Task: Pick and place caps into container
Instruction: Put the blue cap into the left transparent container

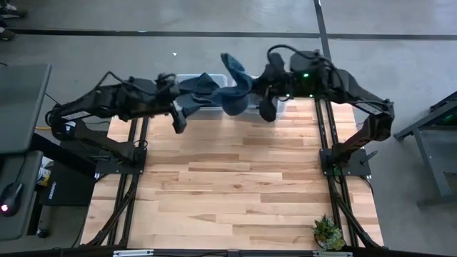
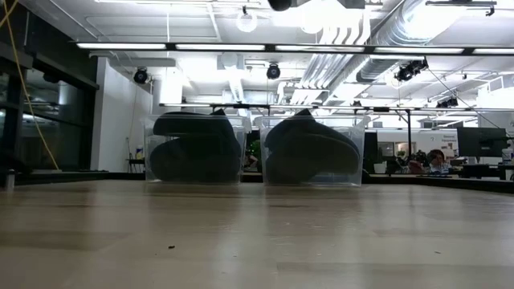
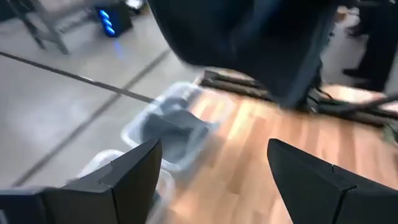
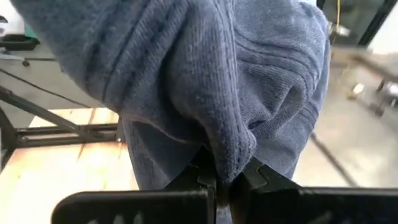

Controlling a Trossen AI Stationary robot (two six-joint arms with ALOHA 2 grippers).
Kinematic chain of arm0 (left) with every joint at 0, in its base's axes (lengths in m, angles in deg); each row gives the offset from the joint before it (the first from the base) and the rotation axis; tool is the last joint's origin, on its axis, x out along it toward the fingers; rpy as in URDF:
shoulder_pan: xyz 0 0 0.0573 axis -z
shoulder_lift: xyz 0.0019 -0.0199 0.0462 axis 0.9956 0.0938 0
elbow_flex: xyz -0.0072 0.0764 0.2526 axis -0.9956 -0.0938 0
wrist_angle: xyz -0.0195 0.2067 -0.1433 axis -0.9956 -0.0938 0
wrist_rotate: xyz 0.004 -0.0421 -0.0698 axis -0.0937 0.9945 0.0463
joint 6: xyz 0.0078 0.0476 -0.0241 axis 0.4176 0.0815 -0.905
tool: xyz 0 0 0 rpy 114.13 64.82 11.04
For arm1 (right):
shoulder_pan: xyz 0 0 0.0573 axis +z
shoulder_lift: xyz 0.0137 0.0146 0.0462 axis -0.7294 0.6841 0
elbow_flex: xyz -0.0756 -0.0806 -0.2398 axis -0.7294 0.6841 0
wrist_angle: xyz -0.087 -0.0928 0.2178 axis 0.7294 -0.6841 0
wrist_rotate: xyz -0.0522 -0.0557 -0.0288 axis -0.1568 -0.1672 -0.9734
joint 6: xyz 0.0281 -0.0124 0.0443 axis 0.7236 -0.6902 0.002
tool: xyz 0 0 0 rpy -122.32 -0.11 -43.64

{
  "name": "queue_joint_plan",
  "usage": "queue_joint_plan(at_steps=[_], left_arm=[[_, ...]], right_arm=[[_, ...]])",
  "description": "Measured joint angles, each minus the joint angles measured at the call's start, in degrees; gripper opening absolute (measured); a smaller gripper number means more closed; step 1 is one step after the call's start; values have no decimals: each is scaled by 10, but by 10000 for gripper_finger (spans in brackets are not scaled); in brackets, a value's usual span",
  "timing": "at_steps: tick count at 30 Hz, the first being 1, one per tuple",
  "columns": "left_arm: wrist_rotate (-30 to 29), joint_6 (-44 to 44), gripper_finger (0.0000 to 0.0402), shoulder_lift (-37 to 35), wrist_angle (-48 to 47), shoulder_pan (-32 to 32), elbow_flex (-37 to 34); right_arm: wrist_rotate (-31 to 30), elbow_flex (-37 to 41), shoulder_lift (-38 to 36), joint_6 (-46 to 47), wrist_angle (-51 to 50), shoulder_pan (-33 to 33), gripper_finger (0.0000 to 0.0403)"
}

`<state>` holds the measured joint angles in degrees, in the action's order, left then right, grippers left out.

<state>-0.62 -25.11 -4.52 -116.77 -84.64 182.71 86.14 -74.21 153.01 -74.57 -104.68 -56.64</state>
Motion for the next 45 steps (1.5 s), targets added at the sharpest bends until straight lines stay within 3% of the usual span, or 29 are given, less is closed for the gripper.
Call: queue_joint_plan(at_steps=[5,11,15,22,27,39,45], left_arm=[[65,-24,289,-32,180,-14,-132],[233,-129,289,-49,416,-70,-246],[325,-227,289,-31,575,-103,-283],[402,-354,289,11,833,-129,-314],[418,-410,289,47,949,-133,-314],[417,-441,289,117,1078,-129,-301],[419,-445,289,145,1099,-124,-279]], right_arm=[[11,0,-21,-63,27,1,4],[97,0,-38,-123,74,2,4],[169,0,-49,-142,119,2,4],[267,0,-70,-154,187,0,4],[308,0,-72,-154,229,0,4],[308,0,-61,-157,296,0,4],[307,0,-51,-157,298,0,4]])
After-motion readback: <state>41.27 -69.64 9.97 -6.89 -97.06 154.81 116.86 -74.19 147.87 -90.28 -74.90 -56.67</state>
